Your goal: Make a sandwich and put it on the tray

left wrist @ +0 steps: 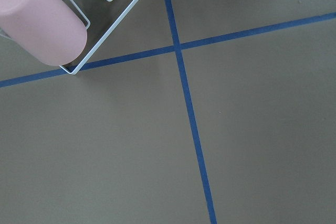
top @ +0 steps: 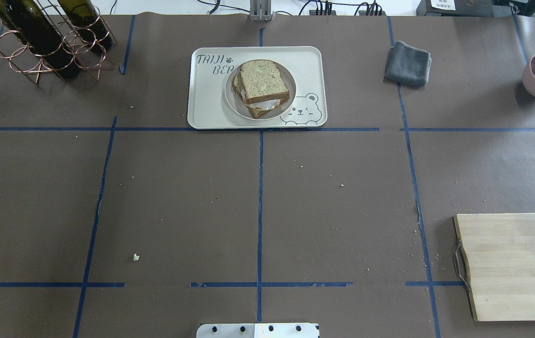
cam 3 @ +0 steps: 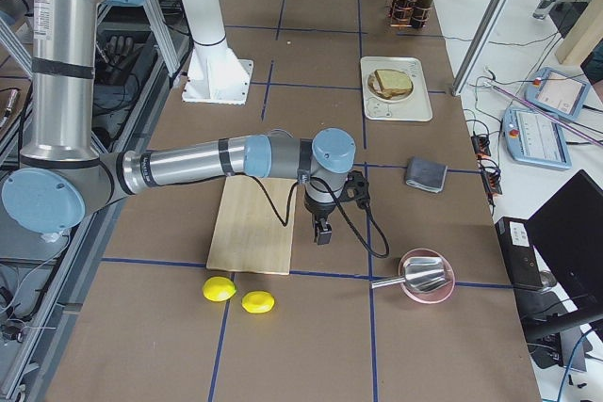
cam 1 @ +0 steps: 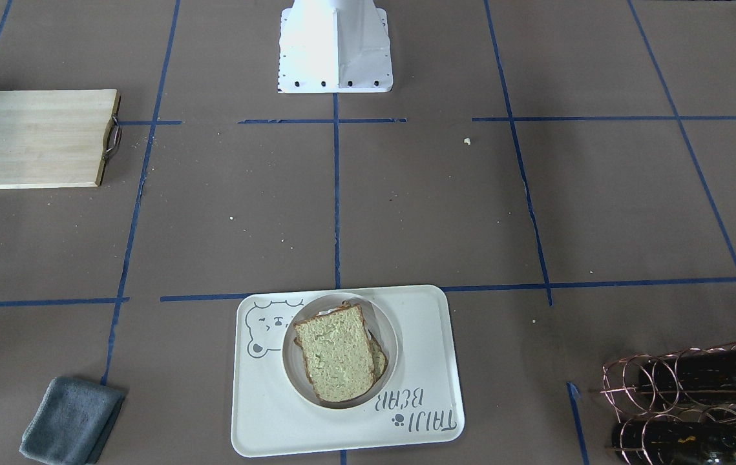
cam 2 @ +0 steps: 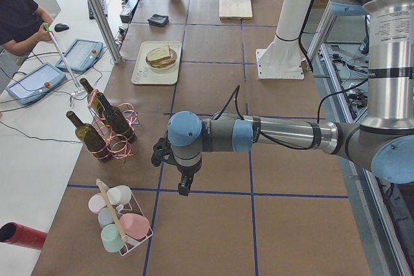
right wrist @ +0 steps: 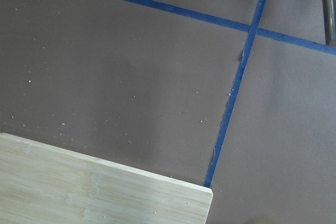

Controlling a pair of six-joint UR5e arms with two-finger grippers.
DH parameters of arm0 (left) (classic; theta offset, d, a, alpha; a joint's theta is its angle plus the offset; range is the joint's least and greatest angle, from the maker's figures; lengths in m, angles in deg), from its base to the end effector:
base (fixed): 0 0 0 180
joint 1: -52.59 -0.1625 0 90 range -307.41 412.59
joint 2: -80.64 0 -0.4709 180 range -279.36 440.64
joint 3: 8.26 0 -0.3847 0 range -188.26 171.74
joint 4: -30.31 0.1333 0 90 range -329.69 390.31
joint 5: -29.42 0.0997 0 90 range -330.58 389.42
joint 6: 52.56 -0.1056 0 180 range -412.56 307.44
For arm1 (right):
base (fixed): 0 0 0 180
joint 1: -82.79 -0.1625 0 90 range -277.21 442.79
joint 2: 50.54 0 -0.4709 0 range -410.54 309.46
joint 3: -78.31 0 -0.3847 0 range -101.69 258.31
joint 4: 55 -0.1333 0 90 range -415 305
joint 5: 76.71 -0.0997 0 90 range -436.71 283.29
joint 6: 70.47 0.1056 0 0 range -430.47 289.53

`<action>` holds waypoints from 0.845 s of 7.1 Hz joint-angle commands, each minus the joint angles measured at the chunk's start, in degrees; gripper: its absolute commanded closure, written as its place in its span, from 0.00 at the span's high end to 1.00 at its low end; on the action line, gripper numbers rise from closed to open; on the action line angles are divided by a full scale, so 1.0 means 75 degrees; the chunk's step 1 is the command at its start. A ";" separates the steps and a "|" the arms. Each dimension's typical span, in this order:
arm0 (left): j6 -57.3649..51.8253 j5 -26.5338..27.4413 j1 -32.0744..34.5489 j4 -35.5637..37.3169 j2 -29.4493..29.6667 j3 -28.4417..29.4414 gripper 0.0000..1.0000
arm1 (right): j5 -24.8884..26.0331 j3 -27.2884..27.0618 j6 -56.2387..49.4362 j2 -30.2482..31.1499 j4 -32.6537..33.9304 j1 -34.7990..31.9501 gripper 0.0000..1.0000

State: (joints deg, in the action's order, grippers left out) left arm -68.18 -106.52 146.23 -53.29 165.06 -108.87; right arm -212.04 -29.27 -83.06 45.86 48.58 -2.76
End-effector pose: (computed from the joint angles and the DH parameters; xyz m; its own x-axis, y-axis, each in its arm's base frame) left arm -0.0849 -0.4308 0.6732 0.6844 0.2096 -0.6983 -0.1254 0.9774 0.1704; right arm 0.0253 -0.4247 0.6342 0.6694 -0.2414 0.7026 0.2289 0.9667 0.1140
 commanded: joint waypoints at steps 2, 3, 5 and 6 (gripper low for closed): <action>-0.0050 0.0008 -0.0004 -0.0010 0.0004 0.0160 1.00 | 0.0008 0.0059 0.0049 -0.0080 -0.0390 0.0004 1.00; 0.0008 0.0020 -0.0004 0.0002 0.0005 0.0196 1.00 | 0.0008 0.0025 0.0084 -0.0057 -0.0624 0.0004 1.00; -0.0003 0.0008 -0.0004 -0.0010 0.0028 0.0184 1.00 | 0.0009 0.0164 0.0049 -0.0010 -0.0662 0.0004 1.00; -0.0038 -0.0004 -0.0016 -0.0010 0.0005 0.0208 1.00 | 0.0008 0.0200 0.0084 0.0001 -0.0650 0.0004 1.00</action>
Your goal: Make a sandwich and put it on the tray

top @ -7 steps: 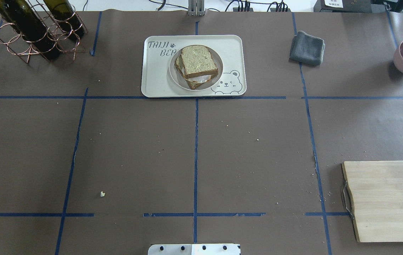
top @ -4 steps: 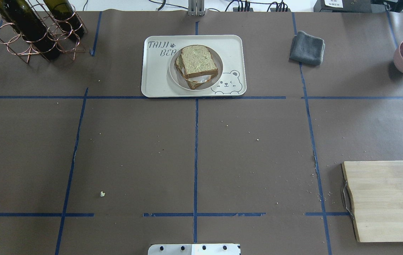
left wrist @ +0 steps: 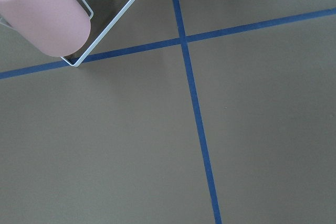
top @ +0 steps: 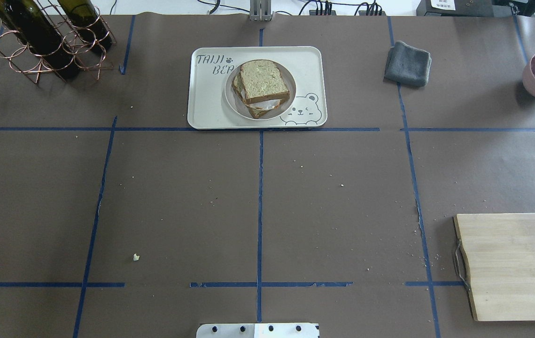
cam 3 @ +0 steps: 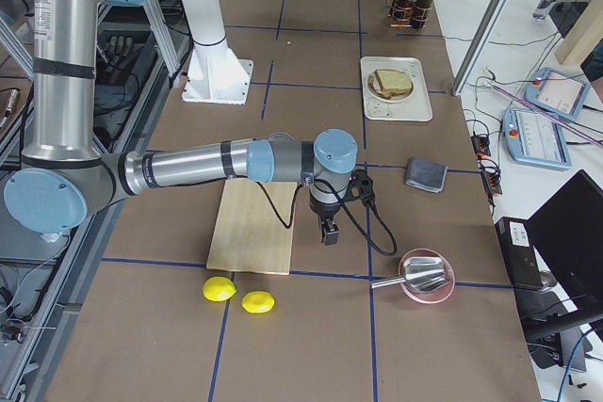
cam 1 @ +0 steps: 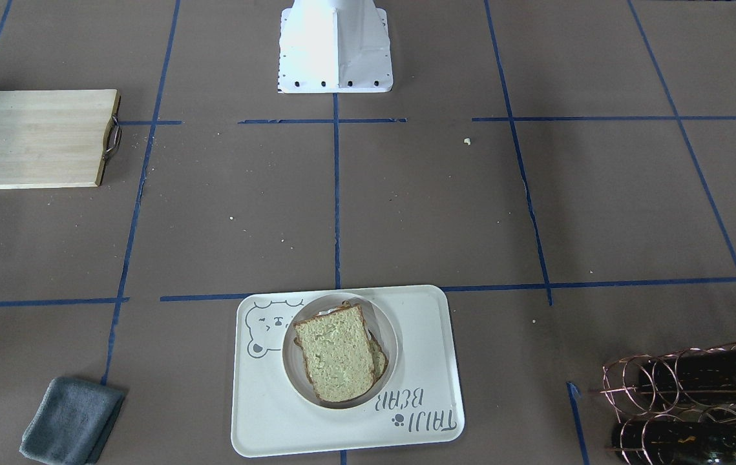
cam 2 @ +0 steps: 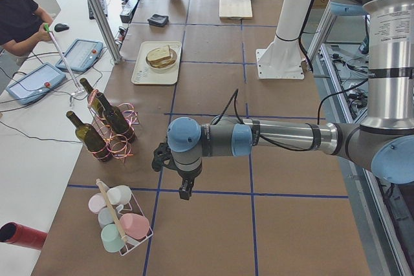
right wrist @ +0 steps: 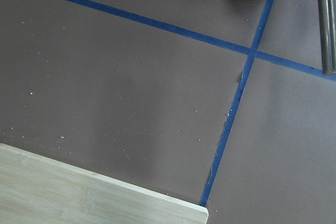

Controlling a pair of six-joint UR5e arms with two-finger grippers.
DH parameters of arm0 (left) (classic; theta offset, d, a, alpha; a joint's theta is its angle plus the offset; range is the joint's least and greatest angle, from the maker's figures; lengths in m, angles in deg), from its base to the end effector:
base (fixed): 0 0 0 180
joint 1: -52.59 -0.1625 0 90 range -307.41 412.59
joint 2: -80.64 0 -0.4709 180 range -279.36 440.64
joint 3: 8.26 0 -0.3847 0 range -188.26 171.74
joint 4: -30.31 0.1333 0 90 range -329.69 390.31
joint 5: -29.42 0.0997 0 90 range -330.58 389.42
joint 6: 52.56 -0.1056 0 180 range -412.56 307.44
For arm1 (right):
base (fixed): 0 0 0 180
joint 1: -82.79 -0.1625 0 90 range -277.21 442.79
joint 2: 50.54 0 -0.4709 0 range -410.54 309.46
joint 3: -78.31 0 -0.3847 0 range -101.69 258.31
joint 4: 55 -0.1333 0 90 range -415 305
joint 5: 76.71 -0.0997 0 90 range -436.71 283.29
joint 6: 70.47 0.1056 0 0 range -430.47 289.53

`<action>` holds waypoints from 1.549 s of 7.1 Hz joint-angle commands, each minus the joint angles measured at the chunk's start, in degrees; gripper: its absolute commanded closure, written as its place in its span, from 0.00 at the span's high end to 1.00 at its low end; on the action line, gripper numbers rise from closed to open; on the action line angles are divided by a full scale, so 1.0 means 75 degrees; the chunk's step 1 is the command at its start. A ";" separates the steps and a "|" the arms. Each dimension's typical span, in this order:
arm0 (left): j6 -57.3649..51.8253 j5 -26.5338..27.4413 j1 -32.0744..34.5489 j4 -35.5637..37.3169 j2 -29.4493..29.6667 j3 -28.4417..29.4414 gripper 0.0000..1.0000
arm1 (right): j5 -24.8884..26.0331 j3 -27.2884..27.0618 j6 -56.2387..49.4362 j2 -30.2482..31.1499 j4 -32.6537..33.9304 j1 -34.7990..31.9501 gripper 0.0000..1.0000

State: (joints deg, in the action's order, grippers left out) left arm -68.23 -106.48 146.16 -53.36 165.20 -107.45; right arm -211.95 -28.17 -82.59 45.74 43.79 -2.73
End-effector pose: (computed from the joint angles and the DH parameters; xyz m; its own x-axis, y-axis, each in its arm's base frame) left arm -0.0845 -0.4311 0.6840 0.6836 0.1965 -0.7029 -0.1272 0.9804 0.1504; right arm 0.0247 -0.4319 0.6343 0.6686 -0.2801 0.6889 0.2234 0.9592 0.1731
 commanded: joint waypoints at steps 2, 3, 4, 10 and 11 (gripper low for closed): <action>-0.0043 -0.0022 -0.0008 -0.0001 -0.0037 0.0018 1.00 | -0.0015 0.0052 -0.0013 -0.0006 -0.0023 0.0058 1.00; -0.0055 -0.0056 -0.0019 -0.0001 -0.0049 0.0007 1.00 | -0.0003 0.0052 -0.0024 -0.0041 -0.0023 0.0117 1.00; -0.0044 -0.0057 -0.0019 -0.0012 -0.0049 0.0018 1.00 | 0.0032 0.0110 -0.0048 -0.0064 -0.0034 0.0268 1.00; 0.0027 -0.0057 -0.0019 -0.0118 -0.0049 -0.0040 1.00 | 0.0020 0.0076 0.1122 -0.0065 -0.0023 0.0293 1.00; 0.0027 -0.0057 -0.0019 -0.0130 -0.0049 -0.0017 1.00 | 0.0020 0.0064 0.1124 -0.0065 -0.0034 0.0282 1.00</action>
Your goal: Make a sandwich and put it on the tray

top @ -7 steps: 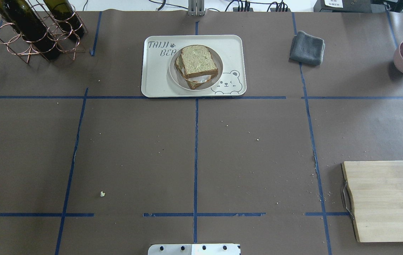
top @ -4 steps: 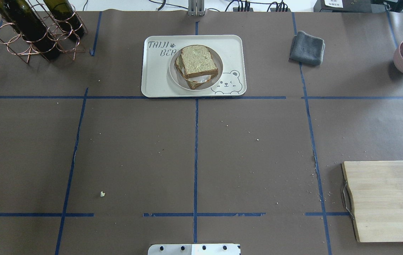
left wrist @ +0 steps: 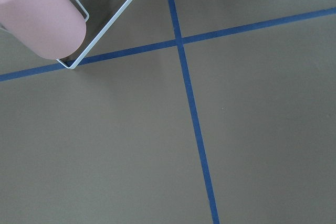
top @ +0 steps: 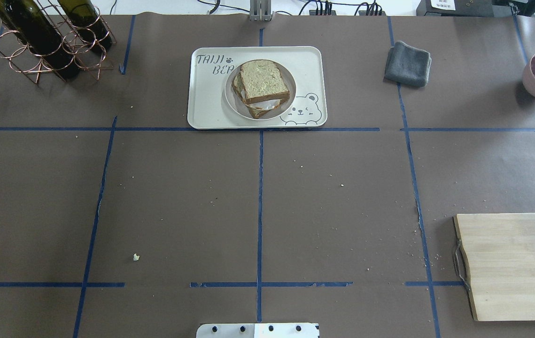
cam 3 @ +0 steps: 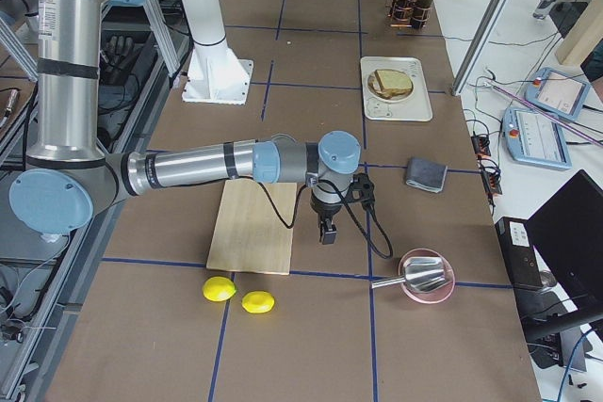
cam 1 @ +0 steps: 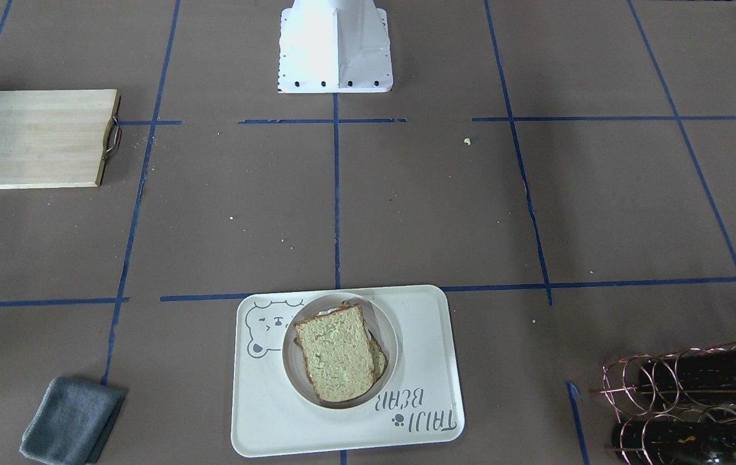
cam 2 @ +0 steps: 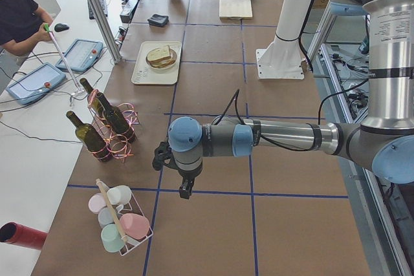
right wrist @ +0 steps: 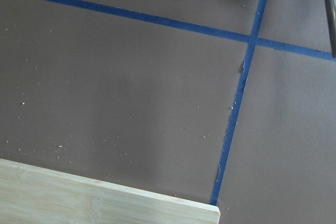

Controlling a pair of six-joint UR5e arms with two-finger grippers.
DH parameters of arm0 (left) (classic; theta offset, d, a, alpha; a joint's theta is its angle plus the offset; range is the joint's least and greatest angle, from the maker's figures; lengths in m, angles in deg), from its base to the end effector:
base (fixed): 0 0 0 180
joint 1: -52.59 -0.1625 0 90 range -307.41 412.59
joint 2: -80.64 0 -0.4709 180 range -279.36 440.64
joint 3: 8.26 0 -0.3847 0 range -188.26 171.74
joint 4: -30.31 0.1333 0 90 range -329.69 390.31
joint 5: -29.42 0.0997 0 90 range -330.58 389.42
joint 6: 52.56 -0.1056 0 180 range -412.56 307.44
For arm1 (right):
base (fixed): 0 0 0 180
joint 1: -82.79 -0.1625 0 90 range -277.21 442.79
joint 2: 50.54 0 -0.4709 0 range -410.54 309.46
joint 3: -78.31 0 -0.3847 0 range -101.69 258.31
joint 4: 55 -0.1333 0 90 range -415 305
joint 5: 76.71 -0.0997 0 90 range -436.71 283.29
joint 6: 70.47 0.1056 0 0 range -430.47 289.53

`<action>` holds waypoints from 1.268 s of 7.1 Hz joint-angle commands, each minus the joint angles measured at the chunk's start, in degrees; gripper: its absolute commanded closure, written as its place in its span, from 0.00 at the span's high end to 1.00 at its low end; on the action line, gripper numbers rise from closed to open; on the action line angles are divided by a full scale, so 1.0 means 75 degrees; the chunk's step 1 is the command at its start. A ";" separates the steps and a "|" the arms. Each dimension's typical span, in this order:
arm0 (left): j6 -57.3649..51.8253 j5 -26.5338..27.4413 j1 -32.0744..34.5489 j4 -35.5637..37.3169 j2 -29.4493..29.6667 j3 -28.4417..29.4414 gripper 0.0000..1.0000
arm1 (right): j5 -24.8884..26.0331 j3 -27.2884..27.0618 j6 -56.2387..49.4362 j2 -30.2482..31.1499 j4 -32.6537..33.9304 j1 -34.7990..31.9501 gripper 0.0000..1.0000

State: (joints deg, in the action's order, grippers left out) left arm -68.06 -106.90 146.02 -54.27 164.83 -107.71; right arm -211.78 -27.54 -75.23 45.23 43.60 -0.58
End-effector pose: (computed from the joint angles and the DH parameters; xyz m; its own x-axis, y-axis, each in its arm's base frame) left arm -0.0828 -0.4295 0.6825 0.6790 0.2052 -0.7049 -0.1262 0.9785 0.1632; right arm 0.0082 -0.4369 0.6357 0.6874 -0.1818 0.7031 0.1731 0.9813 0.0845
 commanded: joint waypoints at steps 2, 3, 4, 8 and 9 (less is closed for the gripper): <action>-0.0008 0.0000 0.0000 -0.0021 0.0000 0.0018 1.00 | -0.0003 -0.0055 0.0107 -0.0008 -0.0010 0.0006 1.00; -0.0008 0.0000 0.0000 -0.0021 0.0000 0.0029 1.00 | -0.0014 -0.0043 0.0119 0.0003 -0.0010 -0.0005 1.00; -0.0008 -0.0012 0.0000 -0.0021 0.0000 0.0018 1.00 | -0.0014 -0.0043 0.0107 0.0003 -0.0010 -0.0006 1.00; 0.1128 -0.0012 0.0000 -0.0697 -0.0046 0.0029 1.00 | 0.0009 -0.0032 0.0142 0.0003 -0.0010 -0.0006 1.00; 0.1140 -0.0012 0.0000 -0.0724 -0.0047 -0.0005 1.00 | 0.0264 -0.0066 0.0119 -0.0031 -0.0010 -0.0006 1.00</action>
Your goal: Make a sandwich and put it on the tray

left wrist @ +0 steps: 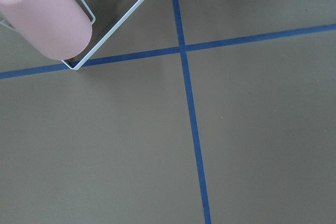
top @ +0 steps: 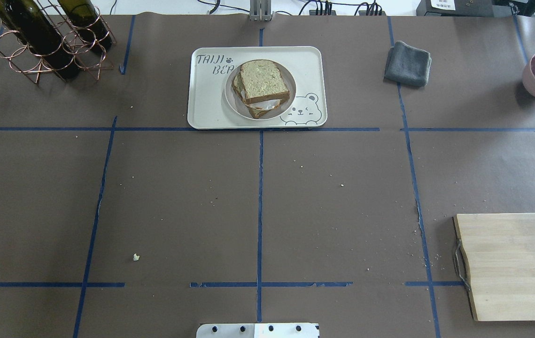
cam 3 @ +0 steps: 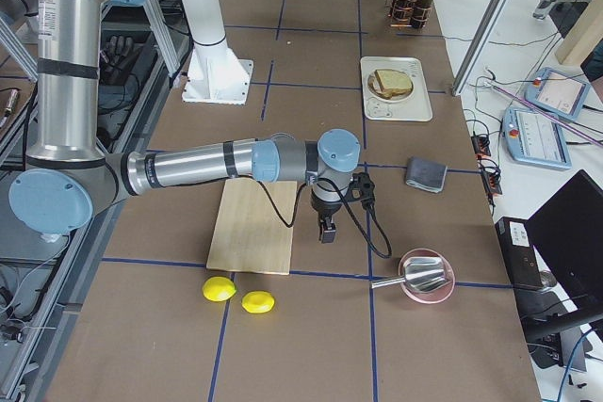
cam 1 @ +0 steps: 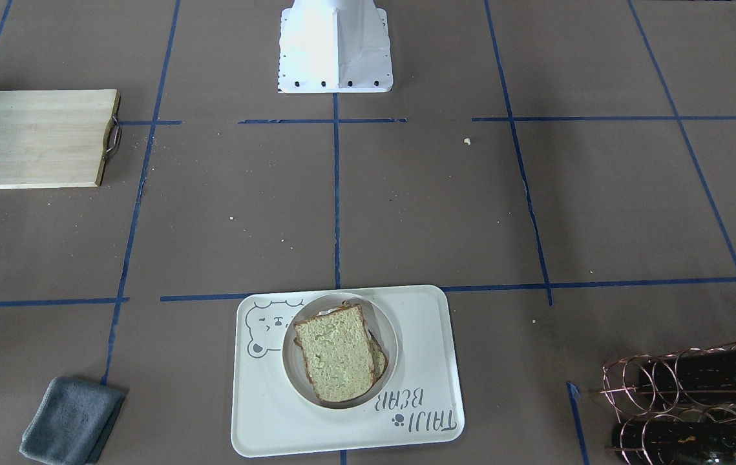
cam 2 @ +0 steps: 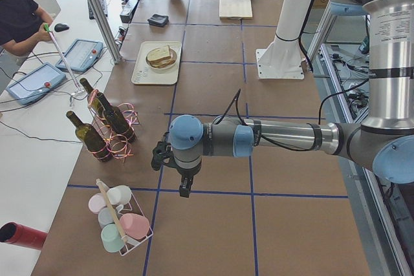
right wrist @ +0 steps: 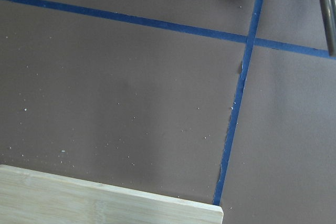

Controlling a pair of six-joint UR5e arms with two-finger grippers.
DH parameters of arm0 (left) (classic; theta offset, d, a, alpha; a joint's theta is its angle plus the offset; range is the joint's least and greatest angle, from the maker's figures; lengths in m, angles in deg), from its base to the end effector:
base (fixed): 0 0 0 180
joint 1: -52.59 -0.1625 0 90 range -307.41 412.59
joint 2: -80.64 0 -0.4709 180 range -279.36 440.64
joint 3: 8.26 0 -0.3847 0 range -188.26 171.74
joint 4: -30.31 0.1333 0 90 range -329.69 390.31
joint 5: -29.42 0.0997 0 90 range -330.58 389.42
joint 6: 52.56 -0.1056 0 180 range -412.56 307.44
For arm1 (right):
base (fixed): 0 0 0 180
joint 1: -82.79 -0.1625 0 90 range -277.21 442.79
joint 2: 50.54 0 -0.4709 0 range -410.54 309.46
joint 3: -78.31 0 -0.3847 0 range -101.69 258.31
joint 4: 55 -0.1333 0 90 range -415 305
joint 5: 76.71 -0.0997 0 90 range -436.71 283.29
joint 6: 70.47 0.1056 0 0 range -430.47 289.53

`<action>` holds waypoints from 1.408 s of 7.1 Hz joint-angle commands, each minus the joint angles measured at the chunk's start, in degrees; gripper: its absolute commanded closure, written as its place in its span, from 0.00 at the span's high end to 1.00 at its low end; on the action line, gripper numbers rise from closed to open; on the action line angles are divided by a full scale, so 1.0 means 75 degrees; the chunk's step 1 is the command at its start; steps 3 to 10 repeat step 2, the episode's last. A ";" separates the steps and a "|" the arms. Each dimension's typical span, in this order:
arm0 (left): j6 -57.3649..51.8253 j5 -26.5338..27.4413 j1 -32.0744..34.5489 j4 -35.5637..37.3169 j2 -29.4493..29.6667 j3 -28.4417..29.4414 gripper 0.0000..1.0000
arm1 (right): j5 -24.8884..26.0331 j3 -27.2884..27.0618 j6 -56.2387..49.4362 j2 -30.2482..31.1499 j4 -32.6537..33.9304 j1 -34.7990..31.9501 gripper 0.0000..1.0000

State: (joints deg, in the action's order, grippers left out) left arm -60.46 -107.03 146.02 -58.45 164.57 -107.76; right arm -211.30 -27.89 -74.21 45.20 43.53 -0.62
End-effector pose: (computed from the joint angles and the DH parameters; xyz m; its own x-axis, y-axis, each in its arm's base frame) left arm -0.0828 -0.4324 0.6766 0.6911 0.1237 -0.7121 -0.0355 0.9899 0.1374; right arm 0.0090 -0.4373 0.6330 0.6957 -0.1698 0.6979 0.1604 0.9839 0.0794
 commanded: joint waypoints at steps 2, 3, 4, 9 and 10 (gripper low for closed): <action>0.0081 0.0075 0.0011 -0.0039 0.0128 -0.0140 1.00 | 0.0789 -0.0242 -0.0041 -0.0040 0.0129 0.0000 1.00; 0.0081 0.0075 0.0011 -0.0039 0.0128 -0.0140 1.00 | 0.0789 -0.0242 -0.0041 -0.0040 0.0129 0.0000 1.00; 0.0081 0.0075 0.0011 -0.0039 0.0128 -0.0140 1.00 | 0.0789 -0.0242 -0.0041 -0.0040 0.0129 0.0000 1.00; 0.0081 0.0075 0.0011 -0.0039 0.0128 -0.0140 1.00 | 0.0789 -0.0242 -0.0041 -0.0040 0.0129 0.0000 1.00; 0.0081 0.0075 0.0011 -0.0039 0.0128 -0.0140 1.00 | 0.0789 -0.0242 -0.0041 -0.0040 0.0129 0.0000 1.00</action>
